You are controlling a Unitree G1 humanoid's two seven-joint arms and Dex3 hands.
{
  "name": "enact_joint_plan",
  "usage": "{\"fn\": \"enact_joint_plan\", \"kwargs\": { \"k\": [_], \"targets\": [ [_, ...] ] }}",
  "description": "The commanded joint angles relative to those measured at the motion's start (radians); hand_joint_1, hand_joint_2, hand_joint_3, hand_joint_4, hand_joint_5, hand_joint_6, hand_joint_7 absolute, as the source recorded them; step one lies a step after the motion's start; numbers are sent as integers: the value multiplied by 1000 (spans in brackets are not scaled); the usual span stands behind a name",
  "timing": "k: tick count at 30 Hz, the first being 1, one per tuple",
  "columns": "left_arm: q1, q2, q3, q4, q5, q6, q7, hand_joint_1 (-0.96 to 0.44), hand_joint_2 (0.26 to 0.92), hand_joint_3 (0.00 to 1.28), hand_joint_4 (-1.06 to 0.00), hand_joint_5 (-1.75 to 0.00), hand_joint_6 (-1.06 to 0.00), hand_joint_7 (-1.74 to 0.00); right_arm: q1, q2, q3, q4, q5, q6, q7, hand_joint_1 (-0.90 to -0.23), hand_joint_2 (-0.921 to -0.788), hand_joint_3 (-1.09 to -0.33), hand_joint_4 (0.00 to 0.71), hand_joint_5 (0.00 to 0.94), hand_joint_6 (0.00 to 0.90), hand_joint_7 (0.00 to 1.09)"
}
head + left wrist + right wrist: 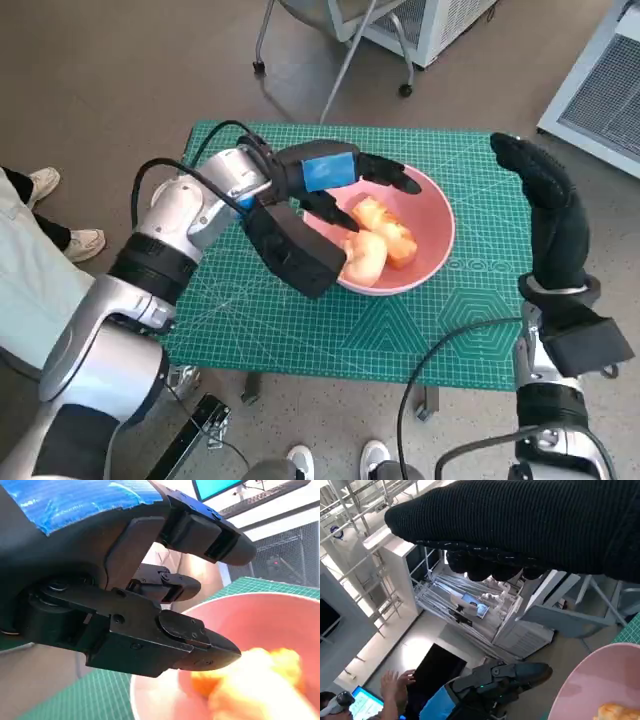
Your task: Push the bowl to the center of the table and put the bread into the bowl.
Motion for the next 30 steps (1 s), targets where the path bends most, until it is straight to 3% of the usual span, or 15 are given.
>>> {"fn": "enact_joint_plan", "kwargs": {
  "k": [1, 9, 16, 23, 30],
  "targets": [
    [20, 15, 38, -37, -61, 6, -53, -24, 901, 1, -482, -28, -593, -221, 8, 8, -1, 12, -6, 8, -6, -572, -921, -711, 335, 1, 77, 749],
    [60, 37, 96, -115, -143, 17, -126, -23, 902, 1, -664, -69, -684, -281, 1, 8, 0, 3, 7, 14, 3, -576, -921, -710, 335, 1, 79, 746],
    [127, 76, 196, -225, -267, 3, -158, -16, 899, 0, -743, -47, -694, -361, -11, 2, -2, -14, 12, 20, 4, -576, -921, -708, 338, 3, 82, 742],
    [268, 34, 356, -282, -439, -69, -15, -6, 887, 0, -749, -30, -608, -568, -16, 11, -2, -61, 28, 41, 5, -581, -921, -703, 342, 4, 86, 737],
    [405, -16, 459, -388, -528, -73, 100, 11, 883, 0, -729, -26, -554, -648, -25, 26, 3, -90, 44, 57, 5, -579, -921, -702, 344, 5, 90, 735]
  ]
}}
